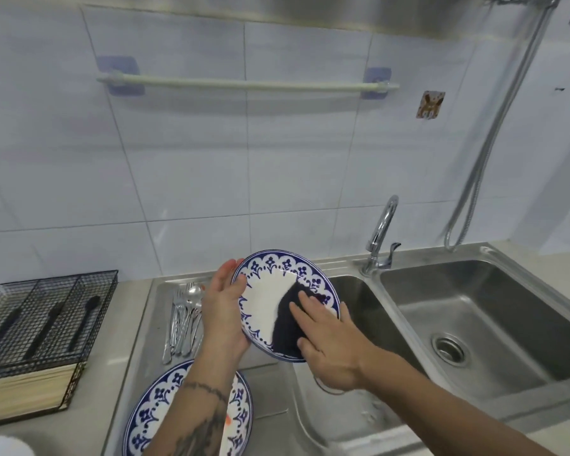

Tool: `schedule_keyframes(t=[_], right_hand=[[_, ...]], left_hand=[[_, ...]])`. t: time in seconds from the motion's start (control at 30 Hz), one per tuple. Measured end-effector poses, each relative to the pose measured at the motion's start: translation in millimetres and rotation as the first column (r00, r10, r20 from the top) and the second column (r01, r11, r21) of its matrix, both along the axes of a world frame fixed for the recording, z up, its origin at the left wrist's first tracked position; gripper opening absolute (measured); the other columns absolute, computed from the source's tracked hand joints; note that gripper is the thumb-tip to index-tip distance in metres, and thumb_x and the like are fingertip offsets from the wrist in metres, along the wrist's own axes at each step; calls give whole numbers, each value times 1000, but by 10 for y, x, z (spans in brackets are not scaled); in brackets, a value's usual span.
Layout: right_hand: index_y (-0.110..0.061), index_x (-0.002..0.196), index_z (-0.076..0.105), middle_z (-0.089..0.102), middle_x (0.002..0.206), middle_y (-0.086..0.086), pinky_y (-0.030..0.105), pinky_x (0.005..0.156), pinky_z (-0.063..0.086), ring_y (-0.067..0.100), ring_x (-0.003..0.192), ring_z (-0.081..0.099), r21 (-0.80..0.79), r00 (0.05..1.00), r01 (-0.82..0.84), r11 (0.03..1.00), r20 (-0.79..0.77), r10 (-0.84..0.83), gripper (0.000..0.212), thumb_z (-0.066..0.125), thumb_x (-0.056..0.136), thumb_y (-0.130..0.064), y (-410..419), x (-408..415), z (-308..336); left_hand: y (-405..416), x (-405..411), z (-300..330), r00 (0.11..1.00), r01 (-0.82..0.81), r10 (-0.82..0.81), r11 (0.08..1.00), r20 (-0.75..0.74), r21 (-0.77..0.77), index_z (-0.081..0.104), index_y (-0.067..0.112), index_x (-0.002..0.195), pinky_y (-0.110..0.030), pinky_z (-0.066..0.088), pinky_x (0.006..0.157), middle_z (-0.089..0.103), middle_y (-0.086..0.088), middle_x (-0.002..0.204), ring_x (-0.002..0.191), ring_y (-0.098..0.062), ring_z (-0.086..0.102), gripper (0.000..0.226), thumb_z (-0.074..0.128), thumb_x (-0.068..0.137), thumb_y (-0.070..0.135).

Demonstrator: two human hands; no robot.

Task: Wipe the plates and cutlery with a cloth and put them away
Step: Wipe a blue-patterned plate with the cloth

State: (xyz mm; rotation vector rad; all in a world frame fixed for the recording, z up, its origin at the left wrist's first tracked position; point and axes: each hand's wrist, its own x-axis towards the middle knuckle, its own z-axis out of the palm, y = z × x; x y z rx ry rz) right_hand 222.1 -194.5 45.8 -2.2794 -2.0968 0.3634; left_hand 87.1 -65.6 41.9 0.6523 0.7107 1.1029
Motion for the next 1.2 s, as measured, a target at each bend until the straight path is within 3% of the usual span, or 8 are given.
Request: schedule_keyframes(t=[0.17, 0.33, 0.57, 0.63, 0.73, 0.83, 1.03, 1.2], right_hand=[[-21, 146, 33, 18, 158, 3, 42, 120, 11, 22, 145, 15, 266, 997, -55, 962, 61, 40, 63, 56, 87, -27, 141, -73, 155], [-18, 145, 37, 33, 150, -1, 36, 109, 37, 20, 135, 34, 266, 995, 14, 964, 91, -40, 56, 47, 89, -21, 63, -46, 118], [-22, 155, 9, -6, 163, -2, 28, 120, -3, 13, 148, -8, 159, 989, -116, 980, -70, 128, 60, 33, 102, -37, 157, -261, 99], [-20, 155, 1, -15, 161, 0, 35, 121, -3, 14, 147, -16, 187, 993, -101, 977, -37, 110, 65, 30, 101, -42, 287, -179, 81], [-16, 155, -5, -19, 160, 4, 43, 120, -3, 16, 146, -19, 207, 992, 10, 978, 121, -36, 73, 15, 95, -53, 374, 67, 33], [-14, 155, 2, -10, 162, 6, 42, 120, -5, 16, 148, -12, 151, 977, 57, 987, 194, -86, 72, 12, 95, -52, 212, 119, -35], [-23, 153, 22, 3, 163, -4, 22, 117, -2, 9, 148, 1, 126, 980, -55, 991, -184, 77, 54, 32, 102, -39, -42, -293, 17], [-17, 138, 35, 5, 162, 4, 36, 120, 13, 17, 149, 5, 254, 973, -42, 966, -210, 97, 42, 41, 98, -28, 369, -198, 64]], left_hand=[[-53, 8, 13, 998, 37, -35, 999, 47, -39, 62, 17, 117, -54, 50, 99, 67, -10, 128, 101, -30, 66, 33, 52, 96, -5], [-20, -93, 16, 997, 16, -12, 999, 70, -52, 63, 21, 114, -49, 54, 91, 68, -7, 126, 97, -28, 68, 33, 52, 96, -4], [-61, -51, 40, 994, 56, -52, 997, 92, -47, 61, 19, 123, -47, 58, 85, 69, -9, 123, 99, -29, 70, 34, 50, 97, -2], [-123, 9, 50, 991, 94, -88, 994, 104, -56, 60, 18, 123, -39, 60, 74, 71, -8, 119, 94, -25, 73, 36, 48, 98, -4], [-106, 13, 76, 993, 74, -70, 996, 97, -39, 61, 17, 117, -42, 57, 84, 69, -8, 123, 96, -24, 70, 33, 48, 97, -6], [11, -91, 87, 998, 25, -25, 1000, 52, 2, 62, 18, 115, -46, 54, 92, 69, -4, 122, 102, -26, 67, 33, 51, 95, -6], [55, -89, 15, 999, -6, 6, 1000, 32, -10, 62, 16, 116, -55, 48, 102, 67, -7, 129, 112, -32, 64, 31, 53, 95, -5], [-71, 32, 60, 995, 96, -96, 995, -6, -13, 61, 18, 123, -50, 53, 96, 68, -10, 126, 111, -33, 66, 36, 52, 96, -4]])
